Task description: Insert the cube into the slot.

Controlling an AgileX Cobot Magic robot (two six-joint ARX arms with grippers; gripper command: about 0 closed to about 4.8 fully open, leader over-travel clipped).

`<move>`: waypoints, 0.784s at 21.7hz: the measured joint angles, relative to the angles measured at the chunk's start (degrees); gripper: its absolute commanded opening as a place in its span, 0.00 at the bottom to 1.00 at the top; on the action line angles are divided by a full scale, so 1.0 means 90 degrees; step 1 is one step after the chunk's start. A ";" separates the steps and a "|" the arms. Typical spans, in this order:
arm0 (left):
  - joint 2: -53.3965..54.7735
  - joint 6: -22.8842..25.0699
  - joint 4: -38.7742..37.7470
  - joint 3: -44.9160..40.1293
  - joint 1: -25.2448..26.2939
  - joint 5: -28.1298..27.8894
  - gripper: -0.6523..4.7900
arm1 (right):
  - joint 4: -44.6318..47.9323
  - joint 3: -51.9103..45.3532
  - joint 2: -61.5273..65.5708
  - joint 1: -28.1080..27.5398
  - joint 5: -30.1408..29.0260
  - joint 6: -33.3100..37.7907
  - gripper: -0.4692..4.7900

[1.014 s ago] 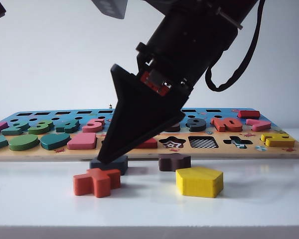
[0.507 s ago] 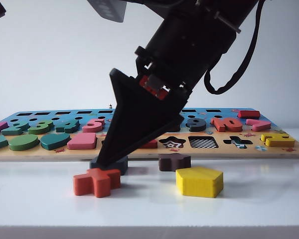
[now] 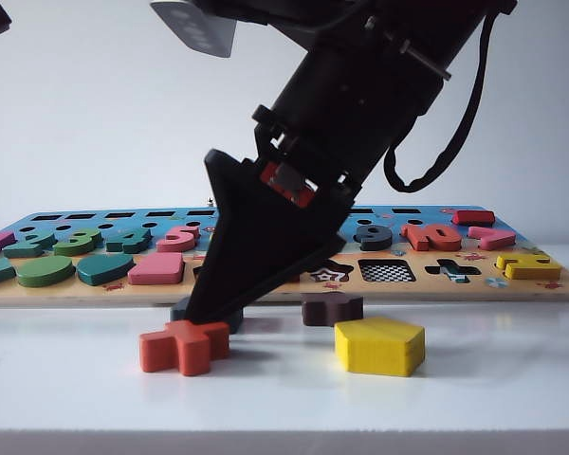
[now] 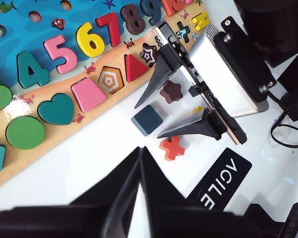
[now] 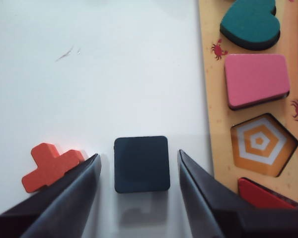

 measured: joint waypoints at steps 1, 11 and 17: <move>0.0000 0.0000 0.0000 0.0000 0.0000 0.0000 0.16 | 0.0010 0.0000 0.0000 0.0000 0.0000 0.0000 0.62; 0.0000 0.0000 0.0000 0.0000 0.0000 0.0000 0.16 | 0.0022 0.0000 0.0000 0.0000 0.0000 0.0000 0.45; 0.0000 0.0000 0.0002 0.0000 0.0000 0.0000 0.16 | 0.0032 0.0000 0.0000 0.0000 0.0000 0.0000 0.42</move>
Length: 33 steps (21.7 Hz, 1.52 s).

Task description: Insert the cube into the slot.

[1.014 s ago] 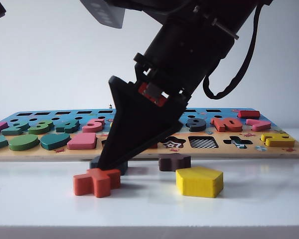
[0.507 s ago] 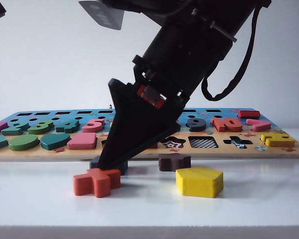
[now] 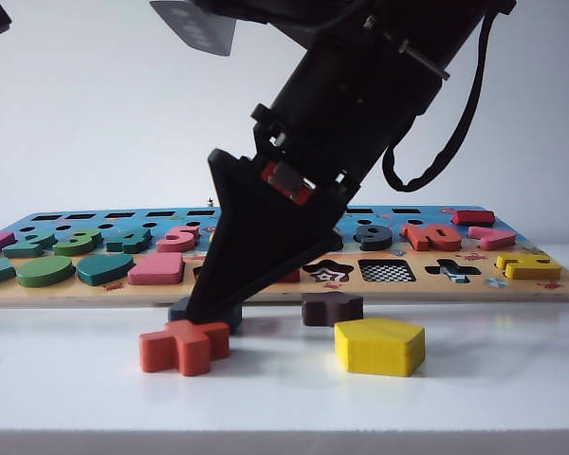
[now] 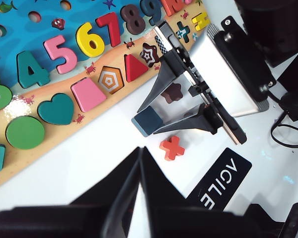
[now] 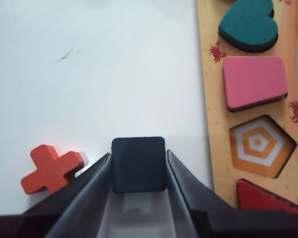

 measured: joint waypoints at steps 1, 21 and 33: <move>0.0000 0.0000 0.0000 0.0000 0.0000 0.0000 0.16 | 0.0000 0.0000 0.0000 0.0000 0.0000 0.0000 0.41; 0.0000 0.0000 0.0000 0.0000 0.0000 0.0000 0.16 | 0.0000 0.0027 -0.0318 -0.0002 0.0238 0.0000 0.39; -0.0002 0.0000 0.0000 0.0000 0.0000 0.0000 0.16 | -0.0724 0.0274 -0.1581 -0.0308 0.1178 -0.0323 0.39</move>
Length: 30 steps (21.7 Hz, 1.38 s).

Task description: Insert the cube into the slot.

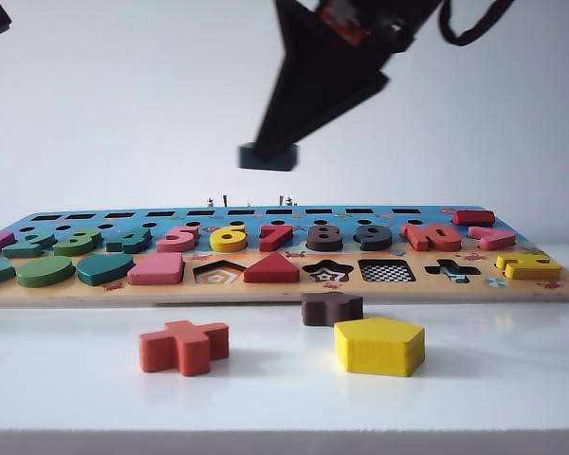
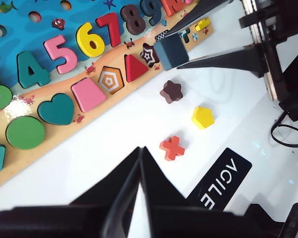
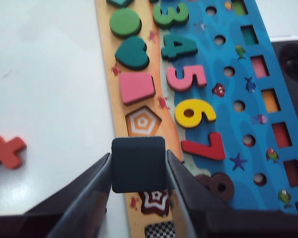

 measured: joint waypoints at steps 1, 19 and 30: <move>0.0000 0.0000 -0.0002 0.0000 0.0000 0.0002 0.16 | -0.0131 0.0000 -0.0036 -0.0036 0.0053 -0.0073 0.39; -0.0002 0.0000 0.0000 0.0000 0.0000 0.0000 0.16 | -0.0891 -0.0175 -0.0095 -0.0908 0.0498 -0.2079 0.39; 0.0000 0.0000 0.0053 0.0000 0.0000 0.0002 0.16 | -0.0661 -0.0296 0.0206 -0.0957 0.0512 -0.2324 0.39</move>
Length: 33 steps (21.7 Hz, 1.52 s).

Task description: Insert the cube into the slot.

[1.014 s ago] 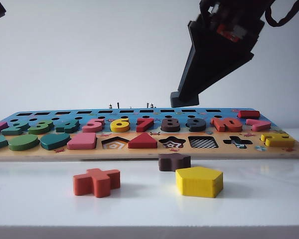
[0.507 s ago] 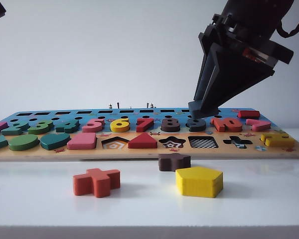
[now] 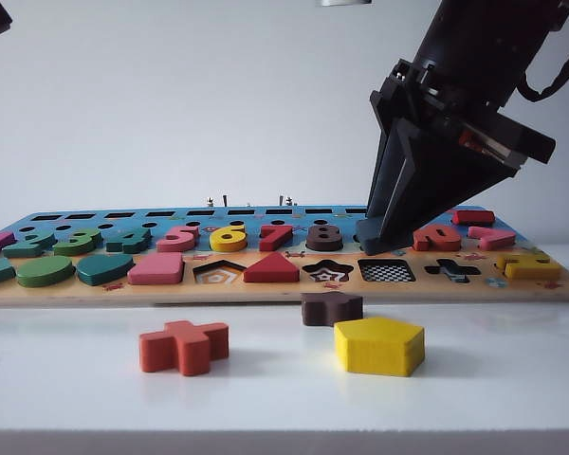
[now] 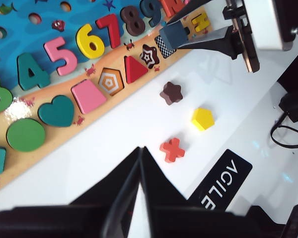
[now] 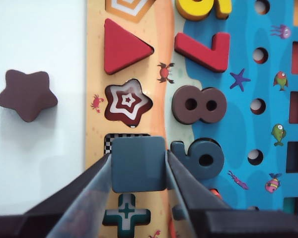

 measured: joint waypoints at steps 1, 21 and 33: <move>0.0000 -0.0002 0.0051 0.0000 0.0000 -0.0002 0.16 | 0.0005 0.0000 0.0017 -0.0022 -0.0005 0.0000 0.39; 0.0000 0.0002 0.1093 0.0000 0.0000 0.0019 0.16 | 0.0109 -0.0036 0.0321 -0.0041 -0.0041 0.0029 0.39; 0.0000 0.0005 0.1188 -0.0085 0.0000 0.0367 0.16 | 0.0102 -0.0036 0.0321 -0.0041 -0.0041 0.0240 0.39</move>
